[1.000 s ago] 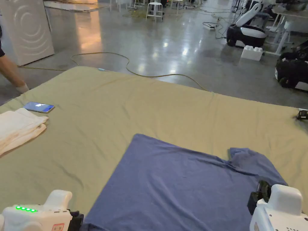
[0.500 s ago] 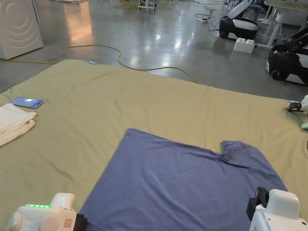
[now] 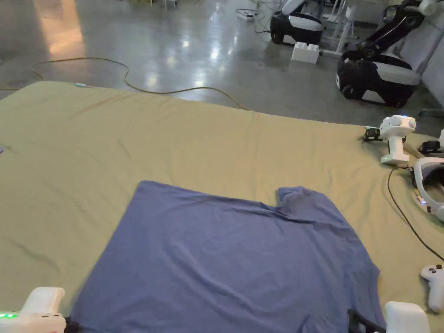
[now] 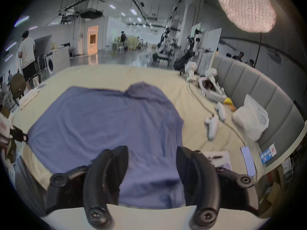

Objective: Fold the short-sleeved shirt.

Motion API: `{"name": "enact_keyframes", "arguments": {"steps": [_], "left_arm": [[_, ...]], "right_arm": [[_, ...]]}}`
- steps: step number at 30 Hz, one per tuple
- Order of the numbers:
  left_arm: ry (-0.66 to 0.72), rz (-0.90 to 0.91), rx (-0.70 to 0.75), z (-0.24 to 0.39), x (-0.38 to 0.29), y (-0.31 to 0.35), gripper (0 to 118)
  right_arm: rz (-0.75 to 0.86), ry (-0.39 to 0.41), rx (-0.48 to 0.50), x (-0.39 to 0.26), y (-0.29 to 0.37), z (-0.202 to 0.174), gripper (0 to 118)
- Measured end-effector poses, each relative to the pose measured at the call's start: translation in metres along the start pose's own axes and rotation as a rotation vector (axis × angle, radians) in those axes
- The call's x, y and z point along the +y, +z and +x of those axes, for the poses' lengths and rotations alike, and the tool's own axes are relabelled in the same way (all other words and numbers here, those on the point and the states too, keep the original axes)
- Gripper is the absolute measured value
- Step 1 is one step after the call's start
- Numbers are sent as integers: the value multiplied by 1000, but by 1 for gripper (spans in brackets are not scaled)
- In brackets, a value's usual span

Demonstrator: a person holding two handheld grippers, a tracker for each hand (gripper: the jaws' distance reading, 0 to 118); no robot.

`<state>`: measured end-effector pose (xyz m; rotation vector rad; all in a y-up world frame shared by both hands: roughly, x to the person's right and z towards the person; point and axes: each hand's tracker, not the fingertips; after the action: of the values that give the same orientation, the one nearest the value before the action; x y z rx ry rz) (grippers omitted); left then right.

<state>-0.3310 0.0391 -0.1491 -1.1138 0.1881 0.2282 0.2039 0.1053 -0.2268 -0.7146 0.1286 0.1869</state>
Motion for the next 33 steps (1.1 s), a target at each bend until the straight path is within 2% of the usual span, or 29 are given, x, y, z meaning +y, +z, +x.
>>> {"name": "enact_keyframes", "arguments": {"steps": [6,11,14,15,16,17,21,27,31,33], "left_arm": [[-6,7,-7,7,-4,8,8],[-10,-1,-3,9,-1,7,8],[-14,-3,-4,9,0,7,8],[-14,-4,-6,8,1,6,8],[-15,-5,-6,8,1,7,8],[-14,-4,-7,8,1,7,8],[-18,-4,-4,8,1,6,8],[-18,-4,-5,6,1,3,8],[-22,27,-10,5,1,10,8],[-13,75,-27,3,5,16,8]], "right_arm": [[-234,-46,-17,-45,0,29,65],[-341,-30,-10,-66,-3,25,65],[-370,-56,6,-81,-21,28,53],[-369,-87,33,-82,-23,28,37],[-353,-122,68,-84,-29,35,28],[-349,-142,87,-84,-31,35,25],[-351,-81,67,-78,-29,23,13],[-338,-56,79,-78,-31,24,5],[-312,-103,101,-75,-16,39,5],[-277,-113,104,-50,4,39,5]]}}
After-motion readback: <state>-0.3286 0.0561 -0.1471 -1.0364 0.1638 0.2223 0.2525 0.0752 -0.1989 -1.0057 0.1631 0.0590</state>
